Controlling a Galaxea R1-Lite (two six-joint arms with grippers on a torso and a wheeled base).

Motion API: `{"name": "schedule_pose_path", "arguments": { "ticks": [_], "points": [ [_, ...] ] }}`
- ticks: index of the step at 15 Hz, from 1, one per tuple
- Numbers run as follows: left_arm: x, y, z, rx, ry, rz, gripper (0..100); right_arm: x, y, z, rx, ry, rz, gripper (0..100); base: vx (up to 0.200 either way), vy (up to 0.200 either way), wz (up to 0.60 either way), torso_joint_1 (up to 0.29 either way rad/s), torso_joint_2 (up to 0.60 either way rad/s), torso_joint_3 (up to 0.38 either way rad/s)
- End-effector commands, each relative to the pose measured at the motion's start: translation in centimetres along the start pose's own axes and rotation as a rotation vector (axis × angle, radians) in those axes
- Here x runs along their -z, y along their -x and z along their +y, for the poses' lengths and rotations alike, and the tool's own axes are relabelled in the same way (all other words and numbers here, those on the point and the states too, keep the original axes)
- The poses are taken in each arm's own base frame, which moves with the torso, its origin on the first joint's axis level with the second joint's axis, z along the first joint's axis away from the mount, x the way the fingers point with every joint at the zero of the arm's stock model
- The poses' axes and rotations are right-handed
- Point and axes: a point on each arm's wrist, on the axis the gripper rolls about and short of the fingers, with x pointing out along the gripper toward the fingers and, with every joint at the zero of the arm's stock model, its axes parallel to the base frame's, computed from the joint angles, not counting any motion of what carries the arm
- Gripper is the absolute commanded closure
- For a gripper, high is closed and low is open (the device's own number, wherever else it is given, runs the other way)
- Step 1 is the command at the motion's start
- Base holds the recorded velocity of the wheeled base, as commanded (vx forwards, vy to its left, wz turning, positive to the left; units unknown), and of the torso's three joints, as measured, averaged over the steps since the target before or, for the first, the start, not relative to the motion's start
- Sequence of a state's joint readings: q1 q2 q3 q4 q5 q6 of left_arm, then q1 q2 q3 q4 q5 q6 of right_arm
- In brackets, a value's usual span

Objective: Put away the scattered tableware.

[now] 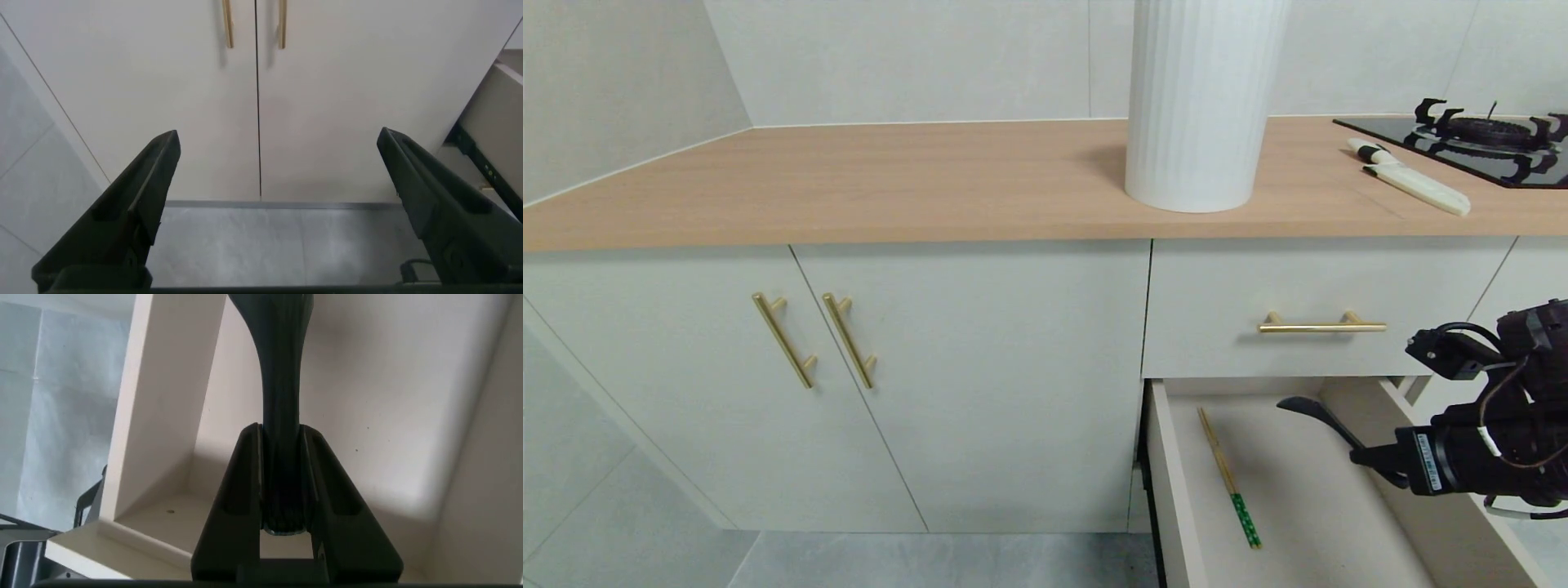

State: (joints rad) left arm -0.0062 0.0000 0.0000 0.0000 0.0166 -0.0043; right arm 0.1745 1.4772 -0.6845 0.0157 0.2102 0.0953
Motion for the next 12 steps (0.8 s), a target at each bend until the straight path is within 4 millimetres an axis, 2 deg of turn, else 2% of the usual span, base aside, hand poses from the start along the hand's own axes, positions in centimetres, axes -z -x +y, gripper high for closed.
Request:
{"name": "schedule_pose_path", "arguments": {
  "ticks": [1, 4, 7, 9, 10, 11, 12],
  "points": [
    [0.0, 0.0, 0.0, 0.0, 0.0, 0.002, 0, 0.1, -0.3, -0.1, 0.001, -0.002, 0.01, 100, 0.0, 0.0, 0.0, 0.0, 0.0, 0.0],
    [0.0, 0.0, 0.0, 0.0, 0.0, 0.002, 0, 0.3, -2.0, -0.5, 0.026, -0.016, 0.073, 100, 0.0, 0.0, 0.0, 0.0, 0.0, 0.0],
    [0.0, 0.0, 0.0, 0.0, 0.0, 0.002, 0, 0.8, -5.2, -1.5, 0.114, -0.023, 0.12, 100, 0.0, 0.0, 0.0, 0.0, 0.0, 0.0],
    [0.0, 0.0, 0.0, 0.0, 0.0, 0.002, 0, 1.5, -8.5, -2.4, 0.191, -0.027, 0.134, 100, 0.0, 0.0, 0.0, 0.0, 0.0, 0.0],
    [0.0, 0.0, 0.0, 0.0, 0.0, 0.002, 0, 1.6, -9.2, -2.6, 0.201, -0.026, 0.129, 100, 0.0, 0.0, 0.0, 0.0, 0.0, 0.0],
    [0.0, 0.0, 0.0, 0.0, 0.0, 0.002, 0, 1.9, -11.2, -3.0, 0.224, -0.027, 0.1, 100, 0.0, 0.0, 0.0, 0.0, 0.0, 0.0],
    [0.0, 0.0, 0.0, 0.0, 0.0, 0.002, 0, 2.1, -12.1, -3.2, 0.243, -0.042, 0.079, 100, 0.0, 0.0, 0.0, 0.0, 0.0, 0.0]
  ]
}}
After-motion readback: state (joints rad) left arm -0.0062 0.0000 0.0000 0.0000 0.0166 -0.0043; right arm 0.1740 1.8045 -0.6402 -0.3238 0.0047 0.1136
